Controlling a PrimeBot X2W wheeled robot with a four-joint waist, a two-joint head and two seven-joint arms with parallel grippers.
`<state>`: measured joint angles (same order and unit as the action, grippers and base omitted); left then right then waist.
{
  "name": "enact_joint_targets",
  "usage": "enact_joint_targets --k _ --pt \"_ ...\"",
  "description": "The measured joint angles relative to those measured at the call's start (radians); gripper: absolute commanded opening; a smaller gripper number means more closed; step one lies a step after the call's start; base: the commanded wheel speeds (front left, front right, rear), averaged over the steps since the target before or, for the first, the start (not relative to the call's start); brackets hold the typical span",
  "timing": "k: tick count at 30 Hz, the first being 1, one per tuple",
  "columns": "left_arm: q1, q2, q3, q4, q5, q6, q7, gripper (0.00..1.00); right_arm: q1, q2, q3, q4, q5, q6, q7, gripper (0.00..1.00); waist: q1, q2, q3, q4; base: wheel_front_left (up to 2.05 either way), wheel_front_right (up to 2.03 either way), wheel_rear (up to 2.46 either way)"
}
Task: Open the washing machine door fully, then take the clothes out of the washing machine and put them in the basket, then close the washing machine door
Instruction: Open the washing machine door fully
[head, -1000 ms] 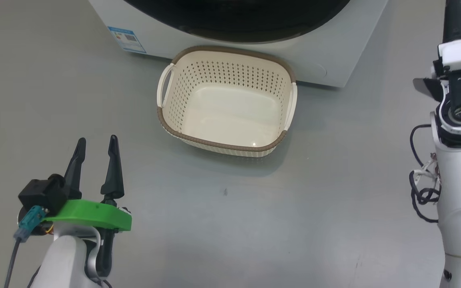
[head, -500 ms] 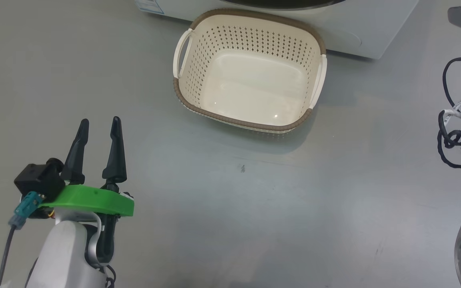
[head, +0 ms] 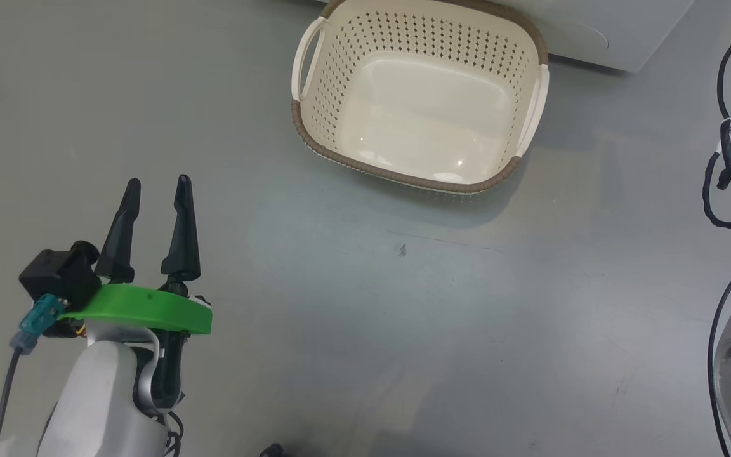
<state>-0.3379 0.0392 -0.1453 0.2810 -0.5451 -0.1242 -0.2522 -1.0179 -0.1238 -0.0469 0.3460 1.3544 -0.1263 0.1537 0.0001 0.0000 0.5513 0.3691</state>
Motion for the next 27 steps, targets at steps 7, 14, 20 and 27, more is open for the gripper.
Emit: enact_joint_targets --k 7,14,20,27 --pt "-0.001 0.007 -0.014 0.003 -0.001 0.0 0.0 1.0 -0.065 0.002 -0.019 0.049 0.03 0.0 0.035 0.0 0.0 0.0 0.018 0.009 0.0 0.0 0.0" --pt "-0.003 0.009 -0.017 0.006 -0.007 0.0 0.0 1.0 -0.114 -0.001 -0.028 0.103 0.05 0.0 0.077 0.0 0.0 0.0 0.031 0.014 0.0 0.0 0.0" --pt "-0.006 0.01 -0.021 0.008 -0.01 0.0 0.0 1.0 -0.156 -0.008 -0.03 0.147 0.064 -0.001 0.117 0.0 0.0 0.0 0.036 0.016 0.0 0.0 0.0" --pt "-0.015 0.011 -0.024 0.009 -0.024 0.0 0.0 1.0 -0.197 -0.019 -0.03 0.2 0.089 -0.001 0.162 0.0 0.0 0.0 0.043 0.018 0.0 0.0 0.0"
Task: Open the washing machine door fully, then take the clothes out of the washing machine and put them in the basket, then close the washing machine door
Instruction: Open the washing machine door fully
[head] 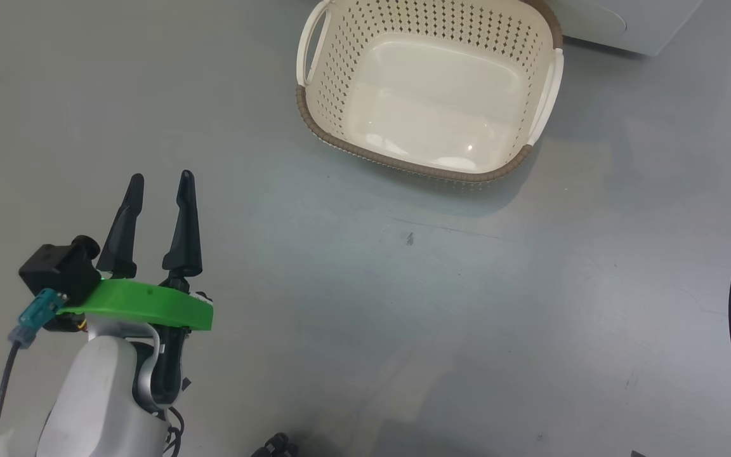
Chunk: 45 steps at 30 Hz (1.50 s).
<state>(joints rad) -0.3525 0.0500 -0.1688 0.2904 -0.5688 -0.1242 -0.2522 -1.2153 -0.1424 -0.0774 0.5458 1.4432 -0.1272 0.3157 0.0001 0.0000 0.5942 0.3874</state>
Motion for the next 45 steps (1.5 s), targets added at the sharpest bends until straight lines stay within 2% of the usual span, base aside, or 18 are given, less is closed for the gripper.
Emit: enact_joint_targets --k 24,45 --pt "-0.006 0.0 -0.001 0.022 -0.003 0.0 0.0 1.0 0.009 -0.003 0.004 0.085 0.036 -0.007 0.094 0.0 -0.0001 0.0 -0.043 -0.008 0.0 0.0 0.0" --pt "0.0 0.0 0.004 0.04 0.008 0.0 0.0 1.0 0.121 0.017 0.004 0.103 0.084 -0.007 0.164 0.0 0.0 0.0 -0.126 -0.024 0.0 0.0 0.0"
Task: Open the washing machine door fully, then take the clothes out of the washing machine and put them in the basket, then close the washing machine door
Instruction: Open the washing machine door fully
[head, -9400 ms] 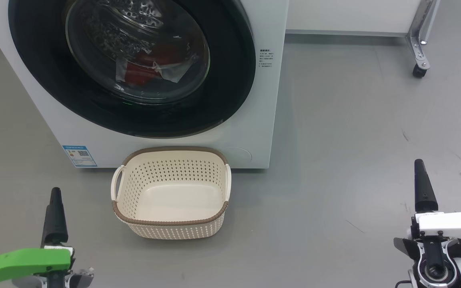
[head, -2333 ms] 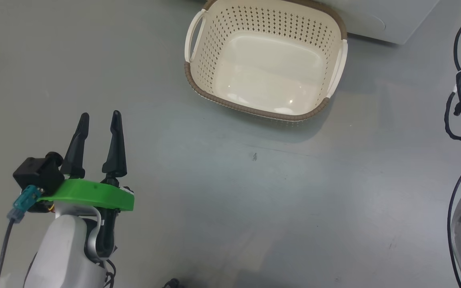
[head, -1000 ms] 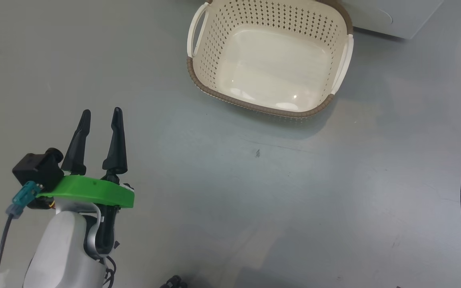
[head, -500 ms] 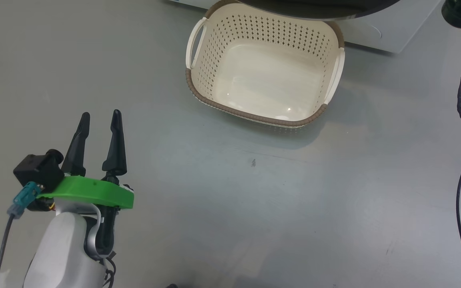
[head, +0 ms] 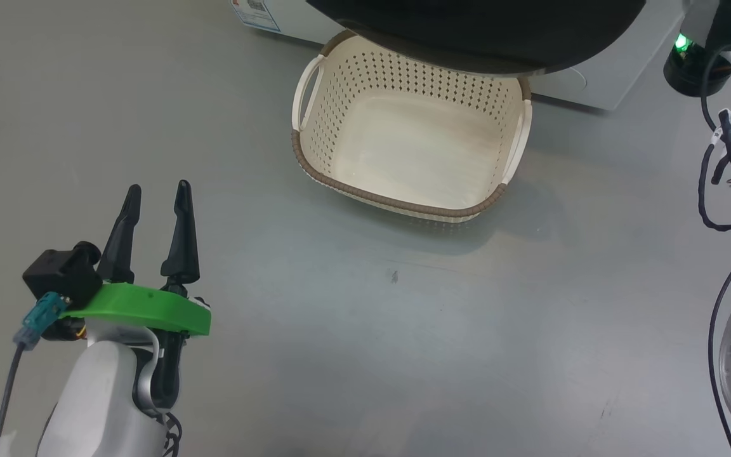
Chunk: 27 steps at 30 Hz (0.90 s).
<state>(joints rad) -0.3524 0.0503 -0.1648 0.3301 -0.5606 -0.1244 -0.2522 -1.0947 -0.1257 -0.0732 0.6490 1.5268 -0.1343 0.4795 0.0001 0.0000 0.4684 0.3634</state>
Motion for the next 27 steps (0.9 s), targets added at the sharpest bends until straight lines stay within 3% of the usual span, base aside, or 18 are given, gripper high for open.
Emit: enact_joint_targets --k 16,20,27 --pt "0.015 0.001 -0.001 -0.001 0.017 0.0 0.0 1.0 0.018 0.007 0.002 -0.012 -0.01 0.002 -0.017 0.0 0.0 0.0 -0.029 -0.012 0.0 0.0 0.0" --pt "0.015 0.001 0.003 -0.002 0.017 0.0 0.0 1.0 0.019 -0.008 -0.018 -0.029 -0.02 0.026 -0.058 0.0 0.0 0.0 -0.038 -0.012 0.0 0.0 0.0" --pt "0.018 0.0 0.015 0.005 0.027 0.0 0.0 1.0 0.065 -0.1 0.061 -0.065 -0.191 0.123 -0.13 0.0 0.0 0.0 -0.063 -0.01 0.0 0.0 0.0"
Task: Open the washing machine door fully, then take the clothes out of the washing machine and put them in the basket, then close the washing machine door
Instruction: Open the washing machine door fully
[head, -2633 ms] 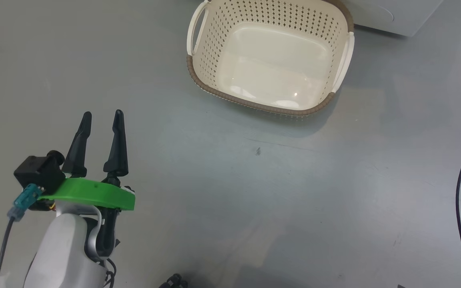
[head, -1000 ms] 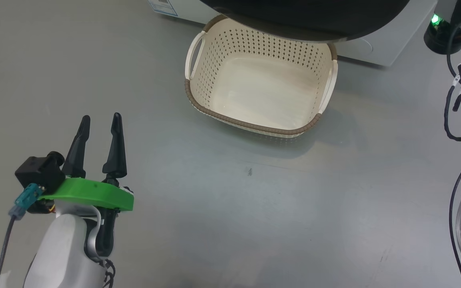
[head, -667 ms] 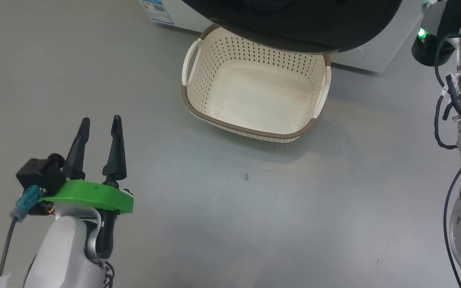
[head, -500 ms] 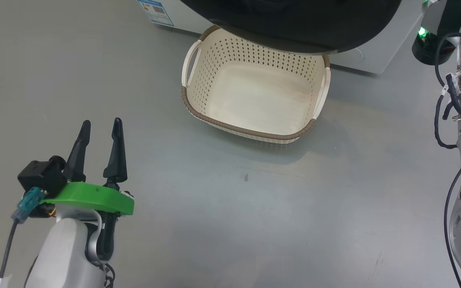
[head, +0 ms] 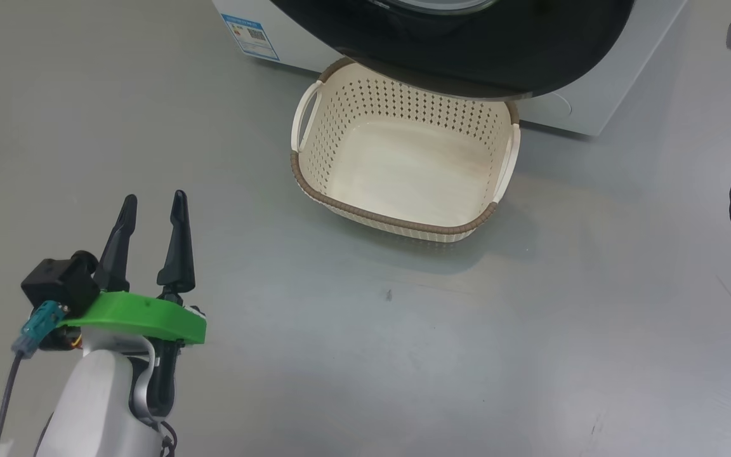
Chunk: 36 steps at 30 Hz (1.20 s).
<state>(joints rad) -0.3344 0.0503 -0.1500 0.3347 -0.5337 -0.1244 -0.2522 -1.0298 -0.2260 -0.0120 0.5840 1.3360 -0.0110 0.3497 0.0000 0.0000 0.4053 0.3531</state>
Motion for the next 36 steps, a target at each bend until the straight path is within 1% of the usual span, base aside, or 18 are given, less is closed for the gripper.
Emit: enact_joint_targets --k 4,8,11,12,15,20,26,30,31,33,36 --pt "0.019 0.0 0.023 0.008 0.003 0.0 0.0 1.0 0.054 -0.017 0.056 -0.013 -0.083 0.048 -0.034 0.0 0.0 0.0 -0.021 -0.004 0.0 0.0 0.0" --pt "0.035 0.001 0.042 0.012 0.01 0.0 0.0 1.0 0.108 -0.025 0.105 -0.027 -0.146 0.084 -0.062 0.0 0.0 0.0 -0.045 -0.014 0.0 0.0 0.0" --pt "0.04 0.001 0.049 0.012 0.016 0.0 0.0 1.0 0.152 -0.043 0.145 -0.04 -0.208 0.098 -0.089 0.0 0.0 0.0 -0.064 -0.025 0.0 0.0 0.0" --pt "0.044 0.001 0.053 0.012 0.016 0.0 0.0 1.0 0.188 -0.058 0.172 -0.053 -0.251 0.106 -0.112 0.0 0.0 0.0 -0.078 -0.033 0.0 0.0 0.0" --pt "0.056 0.001 0.067 0.012 0.019 0.0 0.0 1.0 0.252 -0.072 0.216 -0.074 -0.318 0.115 -0.148 0.0 0.0 0.0 -0.101 -0.045 0.0 0.0 0.0" --pt "0.084 0.001 0.085 0.012 0.033 0.0 0.0 1.0 0.359 -0.074 0.289 -0.116 -0.413 0.116 -0.215 0.0 0.0 0.0 -0.136 -0.071 0.0 0.0 0.0" --pt "0.107 0.002 0.105 0.006 0.043 0.0 0.0 1.0 0.449 -0.099 0.378 -0.188 -0.554 0.123 -0.3 0.0 0.0 0.0 -0.167 -0.111 0.0 0.0 0.0" --pt "0.12 0.002 0.107 -0.002 0.057 0.0 0.0 1.0 0.503 -0.118 0.403 -0.232 -0.63 0.121 -0.368 0.0 0.0 0.0 -0.182 -0.137 0.0 0.0 0.0" --pt "0.121 0.002 0.108 -0.005 0.06 0.0 0.0 1.0 0.514 -0.122 0.406 -0.241 -0.651 0.115 -0.386 0.0 0.0 0.0 -0.184 -0.143 0.0 0.0 0.0" --pt "0.123 0.002 0.11 -0.011 0.062 0.0 0.0 1.0 0.536 -0.125 0.412 -0.258 -0.685 0.092 -0.417 0.0 0.0 0.0 -0.188 -0.154 0.0 0.0 0.0" --pt "0.127 0.002 0.107 -0.013 0.062 0.0 0.0 1.0 0.586 -0.123 0.409 -0.273 -0.721 0.041 -0.471 0.0 0.0 0.0 -0.193 -0.166 0.0 0.0 0.0"
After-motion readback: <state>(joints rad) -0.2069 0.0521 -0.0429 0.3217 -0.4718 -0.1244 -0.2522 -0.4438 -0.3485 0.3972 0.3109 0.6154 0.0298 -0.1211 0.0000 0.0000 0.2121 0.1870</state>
